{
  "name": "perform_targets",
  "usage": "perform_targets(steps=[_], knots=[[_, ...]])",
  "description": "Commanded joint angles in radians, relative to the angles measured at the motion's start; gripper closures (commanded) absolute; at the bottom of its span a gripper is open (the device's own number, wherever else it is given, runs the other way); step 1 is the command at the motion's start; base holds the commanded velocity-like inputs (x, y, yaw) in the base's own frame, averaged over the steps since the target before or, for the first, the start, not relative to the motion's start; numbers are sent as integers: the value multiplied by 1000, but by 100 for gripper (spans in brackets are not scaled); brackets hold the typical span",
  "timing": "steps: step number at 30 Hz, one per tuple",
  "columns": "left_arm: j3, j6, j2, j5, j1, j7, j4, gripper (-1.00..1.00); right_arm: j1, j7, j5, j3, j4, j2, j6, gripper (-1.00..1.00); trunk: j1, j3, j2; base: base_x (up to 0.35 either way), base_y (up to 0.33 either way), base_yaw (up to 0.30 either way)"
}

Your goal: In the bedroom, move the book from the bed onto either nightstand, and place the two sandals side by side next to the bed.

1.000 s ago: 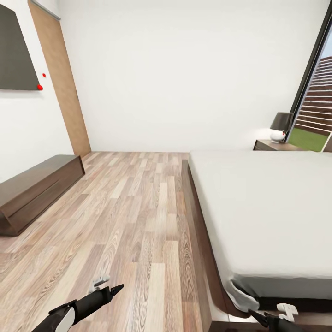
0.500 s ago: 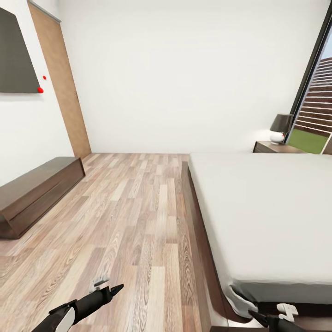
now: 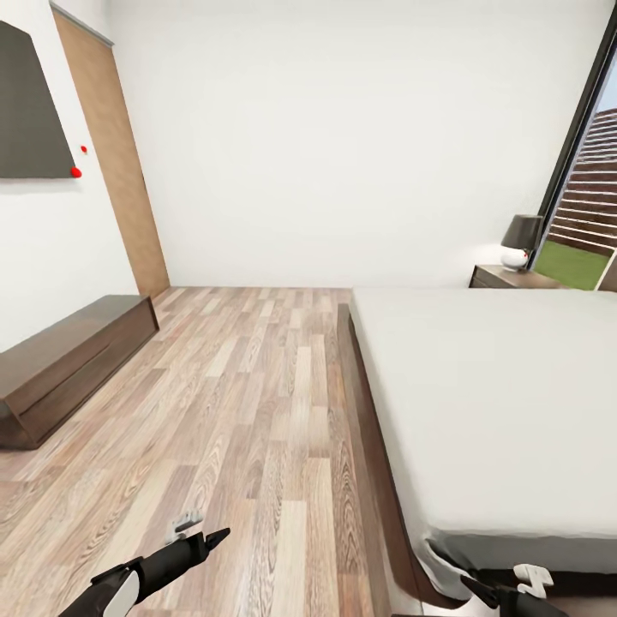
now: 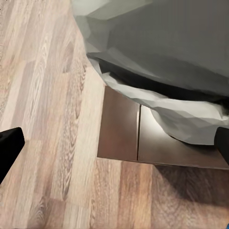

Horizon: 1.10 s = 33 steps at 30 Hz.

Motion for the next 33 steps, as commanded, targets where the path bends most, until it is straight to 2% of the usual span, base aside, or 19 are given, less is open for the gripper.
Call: perform_targets(steps=[1, 6, 10, 14, 15, 17, 18, 21, 25, 28, 33], knots=[[3, 10, 0, 7, -1, -4, 0, -100, -1, 4, -5, -2, 1, 0, 6, -100, -4, 2, 7, 0, 0, 0], [3, 10, -1, 7, -1, -3, 0, -100, 0, 3, -4, -2, 4, 1, 6, -100, -23, 18, 42, 0, 0, 0], [4, 10, -9, 7, 0, 4, 2, -100, -1, -5, -3, 0, 57, 6, 5, -100, -39, 30, 70, 0, 0, 0], [3, 5, -23, -10, 0, 55, 50, -100, -1, -54, 2, 5, 118, 56, -37, -100, -54, 43, 98, 0, 0, 0], [2, -12, -26, -27, 0, 74, 85, -100, 0, -76, 4, 5, 131, 72, -52, -100, -58, 46, 105, 0, 0, 0], [0, -97, -32, -69, 0, 101, 164, -100, 0, -124, 23, 6, 163, 94, -69, -100, -65, 52, 119, 0, 0, 0], [0, -151, -35, -90, 0, 110, 209, -100, 0, -149, 41, 7, 182, 103, -73, -100, -69, 56, 126, 0, 0, 0], [-1, -258, -47, -132, 0, 138, 297, -100, -1, -196, 92, 6, 224, 125, -79, -100, -81, 65, 147, 0, 0, 0], [-1, -309, -71, -156, 28, 187, 329, -100, 0, -222, 127, 6, 290, 144, -81, -100, -96, 77, 175, 0, 0, 0], [-1, -317, -89, -161, 45, 199, 333, -100, 0, -226, 132, 5, 323, 146, -82, -100, -108, 87, 196, 0, 0, 0], [0, -325, -96, -163, 61, 205, 334, -100, -1, -227, 134, 5, 337, 147, -82, -100, -127, 103, 231, 0, 0, 0]])
